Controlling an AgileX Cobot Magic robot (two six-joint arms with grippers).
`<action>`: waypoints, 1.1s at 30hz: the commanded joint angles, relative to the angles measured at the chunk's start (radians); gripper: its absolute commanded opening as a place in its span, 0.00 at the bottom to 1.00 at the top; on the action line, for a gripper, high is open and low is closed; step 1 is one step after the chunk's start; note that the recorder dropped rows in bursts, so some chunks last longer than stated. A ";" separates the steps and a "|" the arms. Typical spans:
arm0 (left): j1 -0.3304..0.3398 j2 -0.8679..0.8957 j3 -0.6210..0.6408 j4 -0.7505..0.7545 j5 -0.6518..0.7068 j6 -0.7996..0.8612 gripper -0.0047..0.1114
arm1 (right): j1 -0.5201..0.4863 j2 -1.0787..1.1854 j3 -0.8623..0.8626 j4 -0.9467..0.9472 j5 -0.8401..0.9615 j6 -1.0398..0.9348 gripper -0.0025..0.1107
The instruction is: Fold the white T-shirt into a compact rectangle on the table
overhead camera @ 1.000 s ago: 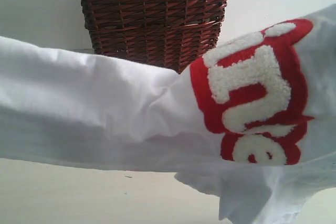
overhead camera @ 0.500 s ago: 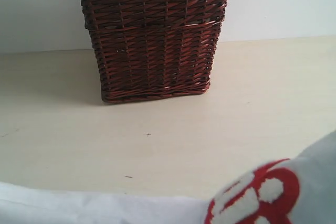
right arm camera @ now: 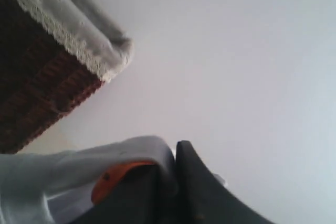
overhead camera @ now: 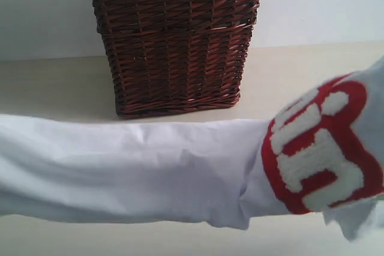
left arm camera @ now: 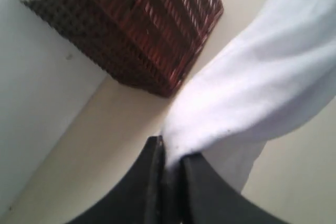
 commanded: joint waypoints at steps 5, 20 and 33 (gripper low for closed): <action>0.003 -0.041 -0.091 -0.137 0.079 0.023 0.04 | -0.004 -0.020 -0.136 0.060 0.189 0.139 0.02; 0.100 0.270 0.145 -0.118 -0.031 -0.042 0.04 | -0.004 0.068 0.432 0.092 0.056 -0.181 0.02; 0.102 0.672 0.143 0.088 -0.361 -0.149 0.04 | -0.004 0.614 0.462 0.372 -0.084 -0.579 0.02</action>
